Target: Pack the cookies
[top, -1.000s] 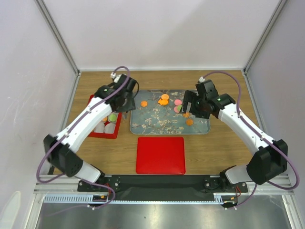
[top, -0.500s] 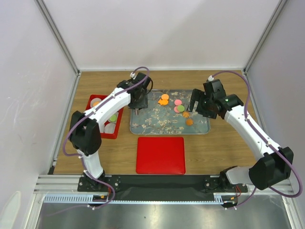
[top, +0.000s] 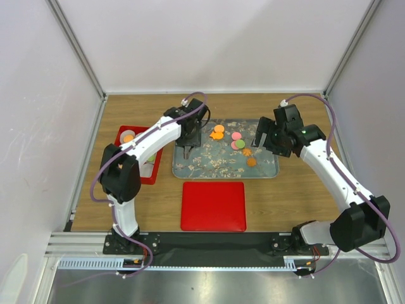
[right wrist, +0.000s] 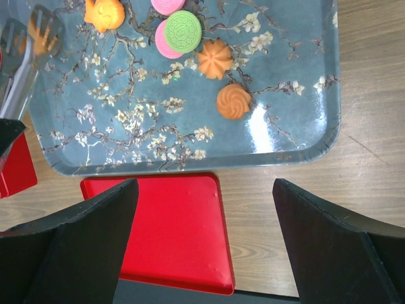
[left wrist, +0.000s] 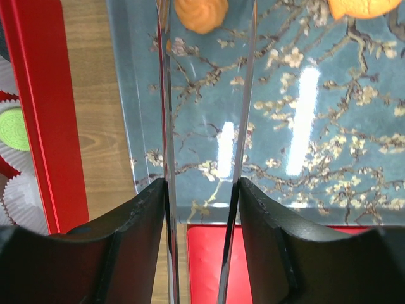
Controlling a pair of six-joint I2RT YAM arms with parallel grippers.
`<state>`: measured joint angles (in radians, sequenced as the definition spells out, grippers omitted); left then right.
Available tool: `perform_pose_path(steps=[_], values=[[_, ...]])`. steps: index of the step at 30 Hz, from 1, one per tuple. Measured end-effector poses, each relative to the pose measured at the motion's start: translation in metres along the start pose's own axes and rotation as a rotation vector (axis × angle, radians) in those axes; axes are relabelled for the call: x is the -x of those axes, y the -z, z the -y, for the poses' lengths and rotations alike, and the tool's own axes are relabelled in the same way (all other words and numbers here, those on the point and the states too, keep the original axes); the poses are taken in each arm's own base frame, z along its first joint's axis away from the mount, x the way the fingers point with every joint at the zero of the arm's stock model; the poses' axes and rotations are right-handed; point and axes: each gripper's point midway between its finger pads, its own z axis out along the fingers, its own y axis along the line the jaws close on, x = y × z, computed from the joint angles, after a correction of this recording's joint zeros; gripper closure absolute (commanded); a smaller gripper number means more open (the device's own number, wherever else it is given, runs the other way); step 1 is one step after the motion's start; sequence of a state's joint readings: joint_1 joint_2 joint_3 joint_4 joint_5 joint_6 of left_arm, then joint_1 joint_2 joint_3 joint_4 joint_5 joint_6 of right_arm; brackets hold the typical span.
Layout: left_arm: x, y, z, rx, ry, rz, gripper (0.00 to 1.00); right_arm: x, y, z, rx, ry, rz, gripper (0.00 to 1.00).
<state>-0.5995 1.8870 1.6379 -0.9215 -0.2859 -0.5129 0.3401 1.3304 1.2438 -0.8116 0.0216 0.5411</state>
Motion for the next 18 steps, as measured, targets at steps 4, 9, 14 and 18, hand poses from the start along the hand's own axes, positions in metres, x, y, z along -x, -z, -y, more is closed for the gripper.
perform_pose_path(steps=[4, 9, 14, 18], values=[[-0.005, 0.004, 0.004, 0.002, -0.018, -0.009, 0.47, 0.002, 0.001, 0.002, 0.0, -0.002, 0.005, 0.05], [-0.01, 0.006, 0.003, 0.017, -0.027, -0.023, 0.47, 0.004, 0.003, 0.004, 0.003, 0.006, 0.011, 0.05], [-0.013, 0.006, 0.0, 0.032, -0.029, -0.032, 0.51, 0.006, 0.003, 0.006, 0.0, 0.009, 0.014, 0.05], [-0.012, 0.004, 0.0, 0.037, -0.032, -0.037, 0.54, 0.006, 0.004, 0.007, 0.007, 0.012, 0.01, 0.05]])
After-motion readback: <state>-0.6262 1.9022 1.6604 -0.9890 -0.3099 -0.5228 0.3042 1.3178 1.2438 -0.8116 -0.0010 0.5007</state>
